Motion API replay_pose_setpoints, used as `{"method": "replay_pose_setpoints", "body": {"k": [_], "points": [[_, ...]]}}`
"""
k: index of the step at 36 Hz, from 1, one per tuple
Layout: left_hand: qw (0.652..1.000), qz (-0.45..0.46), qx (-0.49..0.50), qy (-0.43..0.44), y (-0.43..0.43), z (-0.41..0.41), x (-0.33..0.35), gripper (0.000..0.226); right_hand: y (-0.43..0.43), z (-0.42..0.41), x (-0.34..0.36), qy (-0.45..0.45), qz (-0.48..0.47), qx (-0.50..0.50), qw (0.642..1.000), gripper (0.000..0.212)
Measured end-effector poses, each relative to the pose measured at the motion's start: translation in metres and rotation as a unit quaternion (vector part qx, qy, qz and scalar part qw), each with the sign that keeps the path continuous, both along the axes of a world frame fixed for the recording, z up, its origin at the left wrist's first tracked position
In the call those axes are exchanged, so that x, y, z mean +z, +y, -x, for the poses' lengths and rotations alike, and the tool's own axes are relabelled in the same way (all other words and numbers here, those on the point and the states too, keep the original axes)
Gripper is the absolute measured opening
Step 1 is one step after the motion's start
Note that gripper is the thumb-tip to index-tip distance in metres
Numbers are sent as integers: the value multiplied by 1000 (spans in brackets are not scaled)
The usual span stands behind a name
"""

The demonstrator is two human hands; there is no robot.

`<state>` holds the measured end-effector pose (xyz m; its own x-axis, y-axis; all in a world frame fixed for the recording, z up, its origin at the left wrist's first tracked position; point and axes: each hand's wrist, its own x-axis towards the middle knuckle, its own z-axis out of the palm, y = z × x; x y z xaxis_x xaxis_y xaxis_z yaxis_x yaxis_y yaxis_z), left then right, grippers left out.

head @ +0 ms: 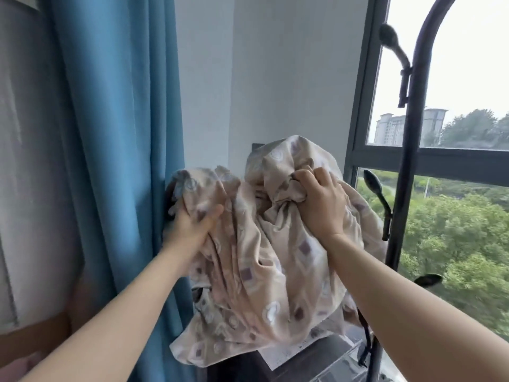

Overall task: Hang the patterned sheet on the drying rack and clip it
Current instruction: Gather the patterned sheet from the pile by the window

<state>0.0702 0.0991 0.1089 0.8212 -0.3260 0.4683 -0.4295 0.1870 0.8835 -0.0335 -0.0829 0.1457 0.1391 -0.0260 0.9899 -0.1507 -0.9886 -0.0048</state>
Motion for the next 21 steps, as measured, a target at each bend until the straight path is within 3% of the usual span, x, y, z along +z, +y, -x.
{"method": "replay_pose_setpoints", "body": {"k": [2, 4, 5, 8, 11, 12, 16, 18, 21], "points": [[996, -72, -34, -25, 1, 6, -5, 77, 5, -4, 2, -10, 37, 15, 999, 20], [984, -166, -37, -55, -6, 10, -12, 109, 11, -7, 0, -6, 65, 35, 997, 22], [979, -196, -32, -50, -10, 7, -18, 112, 14, -8, -3, 2, 80, 44, 996, 21], [969, -239, -33, -53, -19, 7, -30, 86, 28, -5, -12, 38, 119, 83, 989, 13], [934, -306, 32, -182, -27, 8, -41, 47, 38, -2, -23, 97, 164, 107, 976, 15], [931, -299, 53, -204, -29, 6, -46, 49, 39, -1, -25, 115, 171, 108, 972, 17], [959, -162, 135, -187, -25, 0, -49, 104, 33, 0, -32, 170, 127, 118, 970, 20], [958, -189, 141, -165, -21, 3, -43, 121, 27, 0, -43, 193, 106, 109, 969, 21], [952, -291, 35, -87, -18, 4, -40, 132, 23, -1, -71, 259, 81, 108, 956, 23]]}}
